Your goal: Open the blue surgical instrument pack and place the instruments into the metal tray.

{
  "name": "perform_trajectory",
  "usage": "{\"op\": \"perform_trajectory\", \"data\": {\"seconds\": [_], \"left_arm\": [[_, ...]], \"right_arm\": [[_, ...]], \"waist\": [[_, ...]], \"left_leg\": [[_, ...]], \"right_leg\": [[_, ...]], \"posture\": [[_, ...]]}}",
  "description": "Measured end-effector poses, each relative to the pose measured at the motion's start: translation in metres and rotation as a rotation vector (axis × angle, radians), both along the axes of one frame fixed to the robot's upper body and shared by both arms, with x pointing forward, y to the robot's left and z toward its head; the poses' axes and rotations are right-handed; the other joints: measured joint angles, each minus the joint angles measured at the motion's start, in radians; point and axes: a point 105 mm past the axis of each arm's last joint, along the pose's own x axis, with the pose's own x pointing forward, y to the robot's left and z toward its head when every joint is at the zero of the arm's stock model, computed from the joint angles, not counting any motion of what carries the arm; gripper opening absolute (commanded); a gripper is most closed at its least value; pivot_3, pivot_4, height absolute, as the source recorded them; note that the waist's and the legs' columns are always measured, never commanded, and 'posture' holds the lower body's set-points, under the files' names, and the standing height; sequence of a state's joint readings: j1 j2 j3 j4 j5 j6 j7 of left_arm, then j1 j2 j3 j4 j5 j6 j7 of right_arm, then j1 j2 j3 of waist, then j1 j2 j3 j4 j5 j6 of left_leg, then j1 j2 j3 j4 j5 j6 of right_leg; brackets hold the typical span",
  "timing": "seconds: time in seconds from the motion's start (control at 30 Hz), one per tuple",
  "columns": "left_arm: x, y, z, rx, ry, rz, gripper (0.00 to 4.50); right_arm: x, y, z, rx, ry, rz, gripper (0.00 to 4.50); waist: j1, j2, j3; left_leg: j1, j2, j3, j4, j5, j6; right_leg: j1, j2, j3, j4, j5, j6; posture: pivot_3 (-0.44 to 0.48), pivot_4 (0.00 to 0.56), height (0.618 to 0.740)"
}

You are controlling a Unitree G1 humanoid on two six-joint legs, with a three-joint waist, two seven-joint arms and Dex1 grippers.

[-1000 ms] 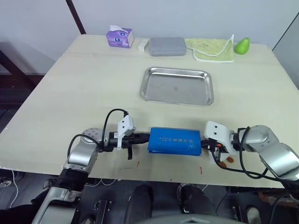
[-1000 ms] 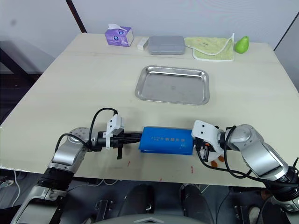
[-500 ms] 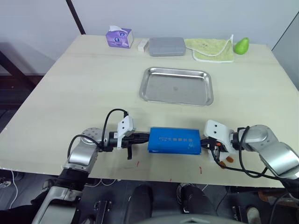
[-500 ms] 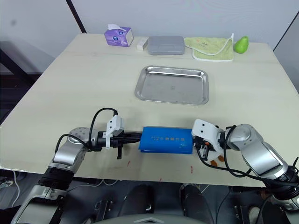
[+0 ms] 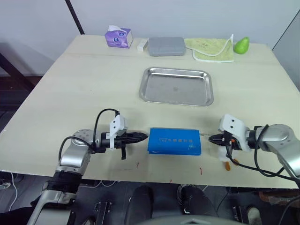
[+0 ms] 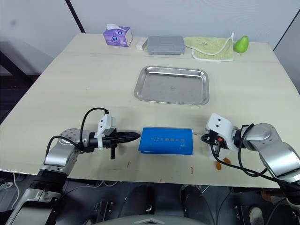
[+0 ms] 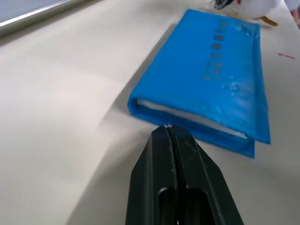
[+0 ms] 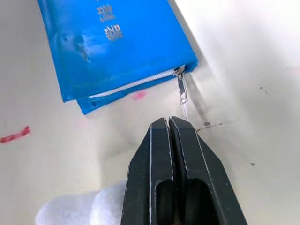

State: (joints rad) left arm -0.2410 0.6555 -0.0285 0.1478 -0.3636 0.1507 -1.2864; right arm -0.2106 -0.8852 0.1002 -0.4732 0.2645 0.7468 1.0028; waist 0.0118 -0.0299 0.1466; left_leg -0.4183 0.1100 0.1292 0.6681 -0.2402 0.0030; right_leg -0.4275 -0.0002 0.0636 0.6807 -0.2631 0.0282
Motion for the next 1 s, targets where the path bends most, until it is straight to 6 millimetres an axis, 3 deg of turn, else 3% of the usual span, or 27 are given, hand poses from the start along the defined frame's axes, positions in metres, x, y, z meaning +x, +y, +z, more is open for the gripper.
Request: {"op": "perform_trajectory", "data": {"seconds": [0.17, 0.27, 0.4, 0.53, 0.73, 1.0], "left_arm": [[-0.013, 0.023, 0.009, -0.100, 0.041, 0.050, 0.00], [-0.022, 0.036, 0.019, -0.137, 0.063, 0.066, 1.16], [-0.029, 0.053, 0.027, -0.154, 0.071, 0.104, 2.96], [-0.033, 0.072, 0.031, -0.156, 0.072, 0.165, 4.48], [-0.037, 0.089, 0.028, -0.169, 0.089, 0.223, 4.50], [-0.037, 0.089, 0.031, -0.169, 0.090, 0.206, 4.50]], "right_arm": [[-0.016, -0.006, 0.020, 0.169, -0.082, 0.020, 0.08], [-0.032, -0.012, 0.029, 0.267, -0.117, 0.010, 0.90], [-0.047, -0.036, 0.029, 0.293, -0.109, -0.071, 2.75], [-0.071, -0.079, 0.035, 0.256, -0.130, -0.213, 4.39], [-0.096, -0.106, 0.036, 0.224, -0.125, -0.310, 4.46], [-0.094, -0.103, 0.043, 0.236, -0.142, -0.286, 4.46]], "waist": [[-0.001, 0.000, 0.000], [0.000, 0.000, 0.000], [0.000, 0.000, 0.000], [0.000, 0.000, 0.000], [-0.007, 0.000, 0.000], [-0.012, 0.000, 0.000]], "left_leg": [[0.000, 0.000, -0.001, 0.000, 0.000, 0.000], [0.000, 0.000, -0.002, 0.000, 0.000, 0.000], [0.001, 0.000, -0.002, 0.000, 0.000, 0.000], [0.002, 0.000, -0.005, -0.001, 0.000, 0.000], [0.003, 0.000, -0.007, -0.001, 0.000, 0.000], [0.003, 0.000, -0.009, -0.001, 0.000, 0.000]], "right_leg": [[0.000, 0.000, -0.001, 0.000, 0.000, 0.001], [0.001, 0.000, -0.002, 0.000, 0.000, 0.001], [0.002, -0.001, -0.003, -0.001, -0.001, 0.000], [0.004, -0.001, -0.005, -0.002, -0.001, 0.000], [0.007, -0.001, -0.007, -0.002, -0.003, -0.003], [0.007, -0.001, -0.009, -0.002, -0.004, -0.004]], "posture": [[0.000, 0.150, 0.740], [0.000, 0.150, 0.740], [0.000, 0.150, 0.740], [0.000, 0.150, 0.740], [0.000, 0.150, 0.740], [0.000, 0.150, 0.740]]}}
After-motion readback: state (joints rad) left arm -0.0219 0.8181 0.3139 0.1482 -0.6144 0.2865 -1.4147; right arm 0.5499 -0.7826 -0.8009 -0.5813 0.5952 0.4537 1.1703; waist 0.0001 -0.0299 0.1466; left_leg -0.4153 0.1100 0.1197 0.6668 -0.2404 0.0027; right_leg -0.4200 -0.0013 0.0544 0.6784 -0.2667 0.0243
